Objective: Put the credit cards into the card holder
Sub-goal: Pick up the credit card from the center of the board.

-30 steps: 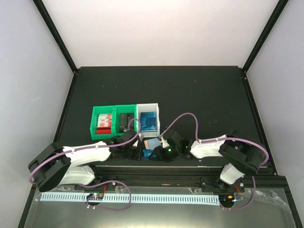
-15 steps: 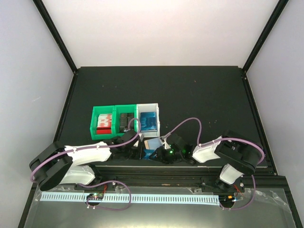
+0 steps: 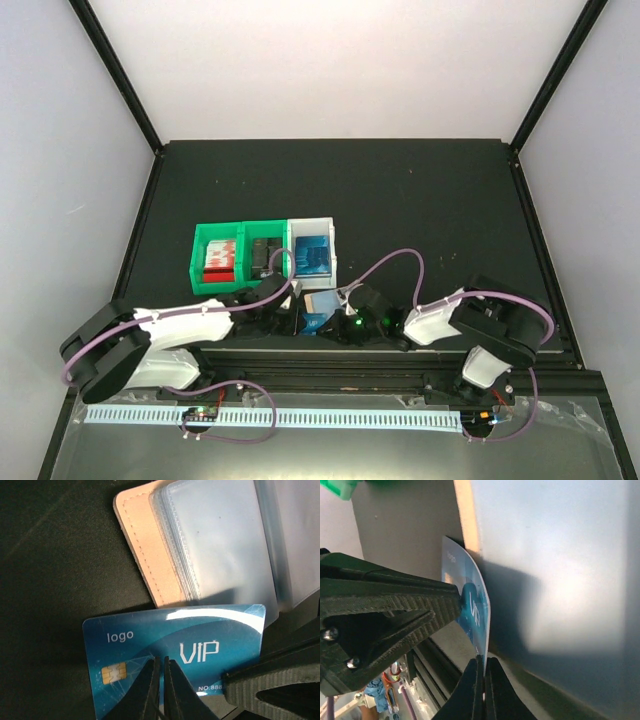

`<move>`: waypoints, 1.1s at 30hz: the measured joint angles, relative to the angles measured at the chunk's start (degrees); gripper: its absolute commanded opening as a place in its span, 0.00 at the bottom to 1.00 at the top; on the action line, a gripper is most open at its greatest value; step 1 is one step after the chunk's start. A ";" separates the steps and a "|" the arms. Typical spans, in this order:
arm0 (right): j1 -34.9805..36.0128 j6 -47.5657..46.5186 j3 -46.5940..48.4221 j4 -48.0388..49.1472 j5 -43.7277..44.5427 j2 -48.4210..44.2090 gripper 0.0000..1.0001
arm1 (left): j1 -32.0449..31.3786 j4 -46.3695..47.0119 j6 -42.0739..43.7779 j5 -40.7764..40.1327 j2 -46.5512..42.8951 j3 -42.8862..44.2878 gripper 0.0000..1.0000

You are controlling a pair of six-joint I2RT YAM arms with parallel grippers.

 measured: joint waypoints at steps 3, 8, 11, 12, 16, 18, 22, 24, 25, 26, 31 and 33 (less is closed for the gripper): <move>0.24 -0.42 0.07 -0.44 0.81 -1.55 0.01 | -0.11 -1.33 0.00 -0.15 -2.12 -0.44 0.15; 0.11 -3.23 0.46 -2.58 1.01 -6.08 0.01 | -0.31 -6.80 0.61 -1.70 -7.67 -0.24 0.47; -0.87 -7.65 1.29 -7.08 -0.26 -10.29 0.01 | -0.31 -11.54 1.99 -3.02 -11.96 1.73 0.62; -1.53 -9.79 1.86 -9.68 -0.85 -11.93 0.01 | -0.28 -12.96 3.04 -3.41 -13.44 2.89 0.66; -6.03 -22.23 6.12 -22.88 -4.15 -18.73 0.01 | 0.37 -16.68 7.26 -3.98 -18.56 8.87 0.84; -8.90 -28.65 8.50 -29.16 -6.45 -21.53 0.01 | 1.16 -17.90 10.25 -3.21 -20.13 12.17 0.87; -13.09 -39.63 11.41 -39.95 -11.06 -26.25 0.01 | 2.99 -21.16 16.61 1.20 -21.46 16.94 0.90; -13.60 -43.82 12.31 -44.68 -13.55 -27.96 0.01 | 3.48 -23.02 19.87 5.40 -21.49 18.80 0.90; -13.60 -45.42 12.66 -46.45 -14.95 -28.79 0.01 | 3.52 -23.87 21.46 7.17 -21.38 19.43 0.90; -13.64 -46.99 12.94 -47.91 -16.79 -29.75 0.01 | 3.52 -25.29 23.28 9.68 -21.09 20.24 0.90; -13.66 -50.23 13.46 -50.29 -22.23 -31.78 0.01 | 3.52 -30.51 29.29 17.07 -18.99 21.77 0.86; -13.64 -50.82 13.46 -50.58 -24.15 -32.30 0.01 | 3.52 -32.15 31.04 19.34 -18.38 21.75 0.85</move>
